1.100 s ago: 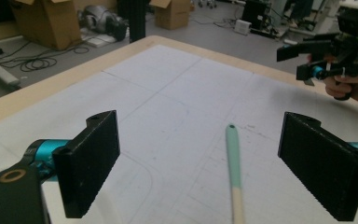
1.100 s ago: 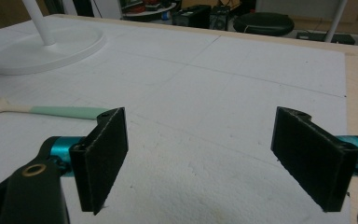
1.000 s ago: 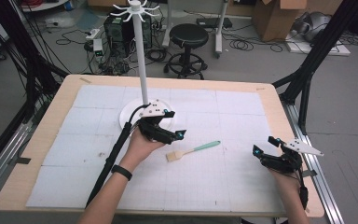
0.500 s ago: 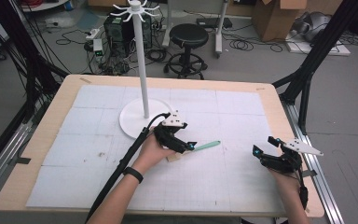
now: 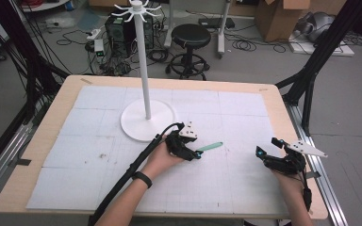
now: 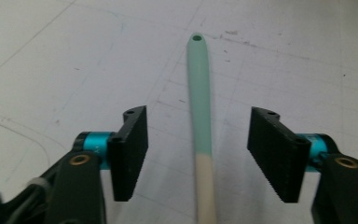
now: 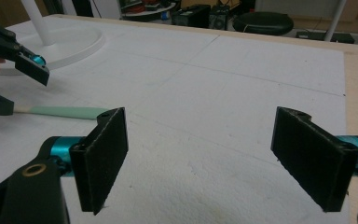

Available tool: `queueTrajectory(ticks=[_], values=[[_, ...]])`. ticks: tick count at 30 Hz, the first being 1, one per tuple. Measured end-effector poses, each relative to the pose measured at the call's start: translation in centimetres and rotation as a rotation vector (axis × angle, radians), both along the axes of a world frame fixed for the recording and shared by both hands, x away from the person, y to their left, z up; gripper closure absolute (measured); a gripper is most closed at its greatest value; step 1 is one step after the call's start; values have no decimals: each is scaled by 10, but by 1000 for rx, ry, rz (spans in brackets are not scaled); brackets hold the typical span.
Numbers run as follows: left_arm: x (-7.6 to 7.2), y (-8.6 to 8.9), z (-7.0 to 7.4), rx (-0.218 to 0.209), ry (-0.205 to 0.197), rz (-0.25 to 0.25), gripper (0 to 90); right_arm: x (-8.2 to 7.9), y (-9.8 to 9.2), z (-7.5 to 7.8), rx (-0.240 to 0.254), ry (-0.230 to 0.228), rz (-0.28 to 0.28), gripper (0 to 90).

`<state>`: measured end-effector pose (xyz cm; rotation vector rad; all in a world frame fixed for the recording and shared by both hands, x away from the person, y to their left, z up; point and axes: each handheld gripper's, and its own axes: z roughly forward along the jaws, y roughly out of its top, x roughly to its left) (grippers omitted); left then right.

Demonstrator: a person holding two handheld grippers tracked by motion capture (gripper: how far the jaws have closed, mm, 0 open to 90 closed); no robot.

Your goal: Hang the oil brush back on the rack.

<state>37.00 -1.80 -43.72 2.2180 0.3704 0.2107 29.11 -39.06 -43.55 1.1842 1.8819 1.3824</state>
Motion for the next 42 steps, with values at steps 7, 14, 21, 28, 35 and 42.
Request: queueTrajectory(ticks=[7, 14, 21, 28, 35, 42], values=[[0, -1, -3, 43, 17, 16, 592, 1, 1, 0, 2, 2, 0, 181], [1, -2, -4, 56, 38, 29, 665, 1, 1, 0, 2, 1, 2, 181], [-1, -4, -4, 63, 43, 31, 723, 1, 0, 0, 1, 8, 2, 181], [-1, -4, -4, 58, 52, 26, 806, 0, 1, 0, 9, 6, 1, 182], [-1, -2, -5, 39, 66, 30, 814, 0, 1, 0, 6, 2, 3, 181], [-3, -1, -5, 24, 52, 21, 817, 0, 0, 0, 9, 5, 1, 182]])
